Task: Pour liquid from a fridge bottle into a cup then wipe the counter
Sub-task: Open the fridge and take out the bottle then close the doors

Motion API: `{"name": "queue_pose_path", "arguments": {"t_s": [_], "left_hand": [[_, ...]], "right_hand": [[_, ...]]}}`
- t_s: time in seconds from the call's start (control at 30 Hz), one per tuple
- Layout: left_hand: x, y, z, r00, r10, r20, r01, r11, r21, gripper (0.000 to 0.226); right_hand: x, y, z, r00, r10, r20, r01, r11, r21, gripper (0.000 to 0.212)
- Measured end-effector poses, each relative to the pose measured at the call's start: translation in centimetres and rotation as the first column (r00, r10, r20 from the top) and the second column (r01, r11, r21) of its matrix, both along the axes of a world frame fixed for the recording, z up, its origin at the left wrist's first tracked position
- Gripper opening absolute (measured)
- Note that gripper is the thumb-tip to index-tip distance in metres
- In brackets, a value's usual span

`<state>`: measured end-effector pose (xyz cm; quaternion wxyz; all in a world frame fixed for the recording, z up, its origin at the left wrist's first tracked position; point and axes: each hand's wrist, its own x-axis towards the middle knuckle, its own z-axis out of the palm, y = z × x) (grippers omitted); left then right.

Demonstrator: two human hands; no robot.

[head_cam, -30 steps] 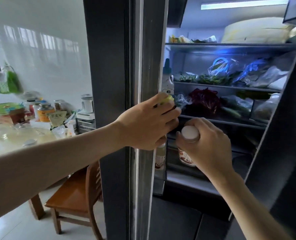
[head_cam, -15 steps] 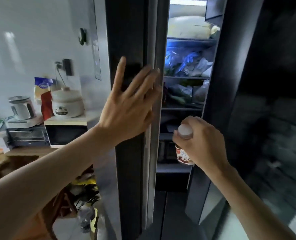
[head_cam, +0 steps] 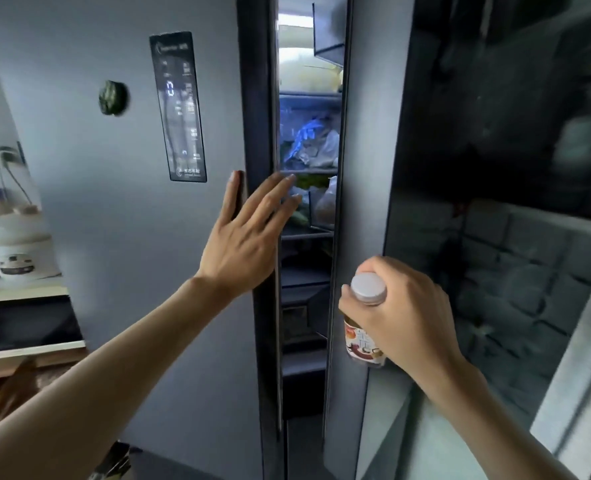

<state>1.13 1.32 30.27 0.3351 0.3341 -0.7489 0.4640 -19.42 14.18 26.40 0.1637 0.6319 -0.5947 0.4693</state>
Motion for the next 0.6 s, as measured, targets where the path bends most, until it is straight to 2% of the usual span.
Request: {"name": "queue_pose_path", "arguments": {"t_s": [0.13,0.37,0.6], "left_hand": [[-1.2,-5.0,-1.3,0.989,0.072,0.128,-0.071,0.997,-0.015,0.065],[-2.6,-12.6,-2.1,0.937,0.233,0.262,-0.236,0.971,-0.018,0.057],[-3.3,-15.5,-2.9,0.945,0.230,0.232,-0.240,0.971,0.016,0.057]], "right_hand": [[-1.2,-0.3,-0.2,0.998,0.048,0.031,-0.048,0.999,0.004,0.025],[-2.7,-1.8,-0.4,0.992,0.108,0.069,-0.106,0.994,-0.030,0.025],[-3.3,-3.0,-0.7,0.984,0.163,0.073,-0.162,0.987,-0.007,0.024]]}}
